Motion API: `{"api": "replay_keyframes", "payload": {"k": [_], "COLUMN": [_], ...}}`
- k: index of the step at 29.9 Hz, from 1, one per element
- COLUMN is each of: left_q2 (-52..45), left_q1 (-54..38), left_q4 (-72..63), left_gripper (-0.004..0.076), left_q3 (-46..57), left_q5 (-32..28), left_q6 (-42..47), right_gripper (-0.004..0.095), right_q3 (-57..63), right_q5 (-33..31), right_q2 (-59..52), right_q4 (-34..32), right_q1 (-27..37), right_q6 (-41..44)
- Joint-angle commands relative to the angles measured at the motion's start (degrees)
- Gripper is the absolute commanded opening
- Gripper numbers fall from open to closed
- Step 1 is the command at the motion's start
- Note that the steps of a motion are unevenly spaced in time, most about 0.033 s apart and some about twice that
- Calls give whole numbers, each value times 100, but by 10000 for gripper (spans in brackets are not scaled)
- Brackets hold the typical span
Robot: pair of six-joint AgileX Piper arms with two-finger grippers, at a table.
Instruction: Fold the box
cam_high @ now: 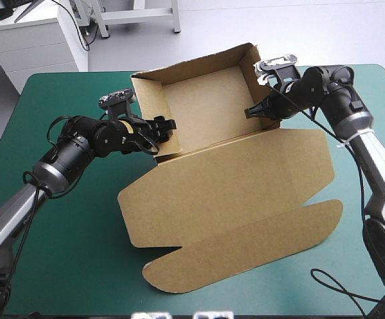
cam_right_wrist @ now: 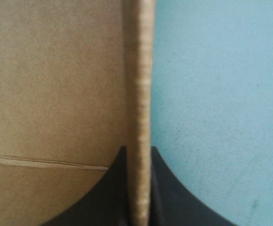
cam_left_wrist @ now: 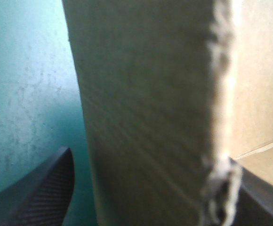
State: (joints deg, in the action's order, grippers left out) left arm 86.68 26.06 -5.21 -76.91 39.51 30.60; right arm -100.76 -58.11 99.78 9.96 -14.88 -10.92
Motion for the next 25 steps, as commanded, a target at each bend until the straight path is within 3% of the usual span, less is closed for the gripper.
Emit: {"api": "replay_keyframes", "payload": {"k": [1, 3, 8, 15, 25], "left_q2": [-251, -251, -251, -251, 22], "left_q1": [33, 48, 153, 380, 645], "left_q4": [-87, -87, 18, 472, 1040], "left_gripper": [482, 422, 163, -7, -8], "left_q3": [-176, -176, -198, -483, -558], "left_q5": [-335, -299, -277, -380, 76], "left_q6": [11, 2, -48, -48, -18], "right_gripper": [-11, -11, -11, -11, -11], "right_q3": [-292, -370, -544, -544, -544], "right_q5": [301, 301, 245, 177, -11], "right_q2": [-396, -408, -408, -408, -408], "right_q4": [224, 234, 14, 63, 2], "right_q1": [-75, -100, -187, -187, -244], "right_q6": [48, 48, 92, 92, 269]}}
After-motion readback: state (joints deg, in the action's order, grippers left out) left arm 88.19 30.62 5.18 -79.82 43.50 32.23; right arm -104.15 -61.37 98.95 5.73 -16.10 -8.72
